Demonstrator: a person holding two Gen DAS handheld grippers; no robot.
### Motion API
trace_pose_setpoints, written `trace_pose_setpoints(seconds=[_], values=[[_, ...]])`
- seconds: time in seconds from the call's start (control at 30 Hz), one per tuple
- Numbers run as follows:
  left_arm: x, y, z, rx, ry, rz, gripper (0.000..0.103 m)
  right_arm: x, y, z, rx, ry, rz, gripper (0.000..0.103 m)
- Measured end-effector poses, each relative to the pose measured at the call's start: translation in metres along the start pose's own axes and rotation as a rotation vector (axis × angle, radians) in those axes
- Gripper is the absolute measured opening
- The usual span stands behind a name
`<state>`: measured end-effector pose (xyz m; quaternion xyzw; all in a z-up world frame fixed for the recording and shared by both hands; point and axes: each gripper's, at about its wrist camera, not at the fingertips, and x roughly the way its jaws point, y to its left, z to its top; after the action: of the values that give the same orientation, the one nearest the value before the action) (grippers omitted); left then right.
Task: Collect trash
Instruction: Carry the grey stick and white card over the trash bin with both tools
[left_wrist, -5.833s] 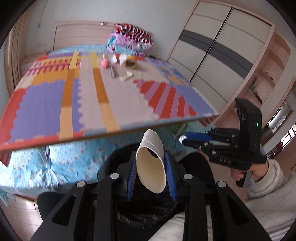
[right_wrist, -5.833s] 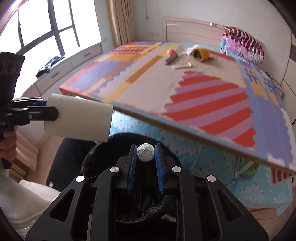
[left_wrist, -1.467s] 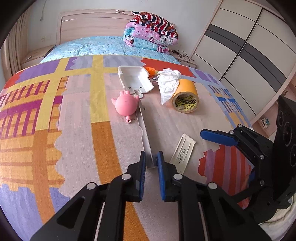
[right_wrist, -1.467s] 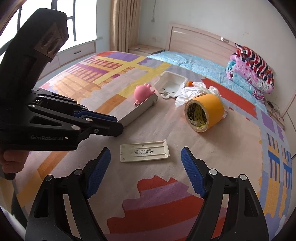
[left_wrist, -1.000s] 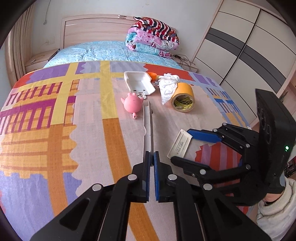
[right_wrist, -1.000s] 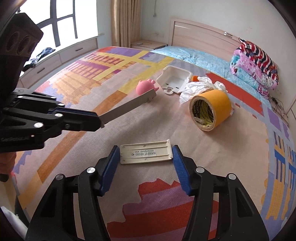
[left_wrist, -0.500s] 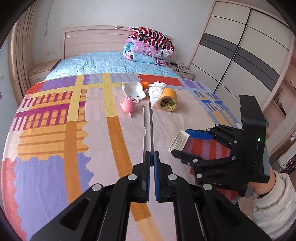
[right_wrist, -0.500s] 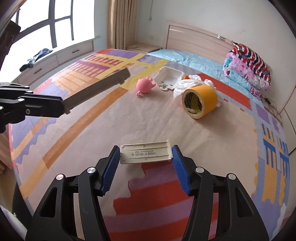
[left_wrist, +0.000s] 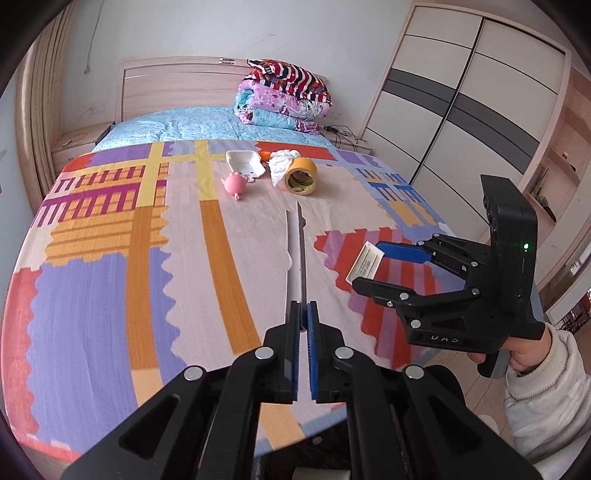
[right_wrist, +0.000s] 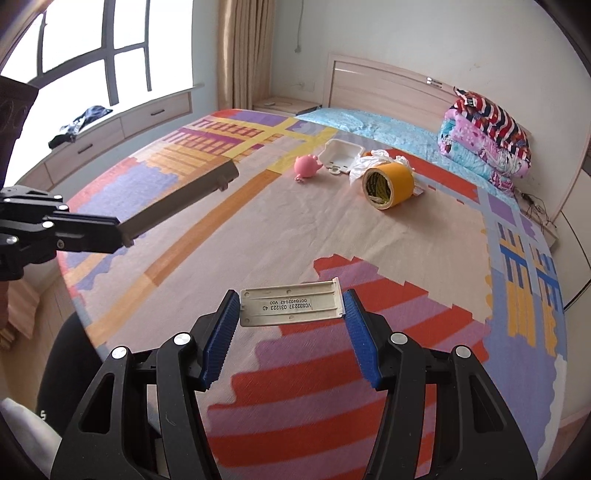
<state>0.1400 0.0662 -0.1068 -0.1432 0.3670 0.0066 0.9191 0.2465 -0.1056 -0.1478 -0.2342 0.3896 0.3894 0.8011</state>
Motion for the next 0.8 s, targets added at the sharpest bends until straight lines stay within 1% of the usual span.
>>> trace_pose_setpoints(seconds=[0.13, 0.23, 0.43, 0.57, 0.73, 0.8], values=[[-0.009, -0.009, -0.016, -0.001, 0.016, -0.029, 0.003, -0.014, 0.01, -0.011, -0.003, -0.014, 0.0, 0.057], [-0.016, -0.017, -0.027, 0.023, 0.017, -0.022, 0.003, -0.023, 0.017, -0.02, -0.008, -0.019, -0.004, 0.057], [-0.035, -0.029, -0.053, 0.028, 0.013, -0.046, 0.003, -0.04, 0.031, -0.038, -0.003, -0.023, 0.008, 0.057], [-0.038, -0.032, -0.072, -0.008, 0.028, -0.074, 0.003, -0.048, 0.04, -0.048, -0.003, -0.031, 0.015, 0.057], [-0.043, -0.039, -0.089, 0.03, 0.034, -0.083, 0.004, -0.057, 0.051, -0.062, 0.013, -0.035, 0.037, 0.057], [-0.046, -0.041, -0.097, 0.034, 0.04, -0.086, 0.003, -0.059, 0.057, -0.068, 0.008, -0.032, 0.026, 0.057]])
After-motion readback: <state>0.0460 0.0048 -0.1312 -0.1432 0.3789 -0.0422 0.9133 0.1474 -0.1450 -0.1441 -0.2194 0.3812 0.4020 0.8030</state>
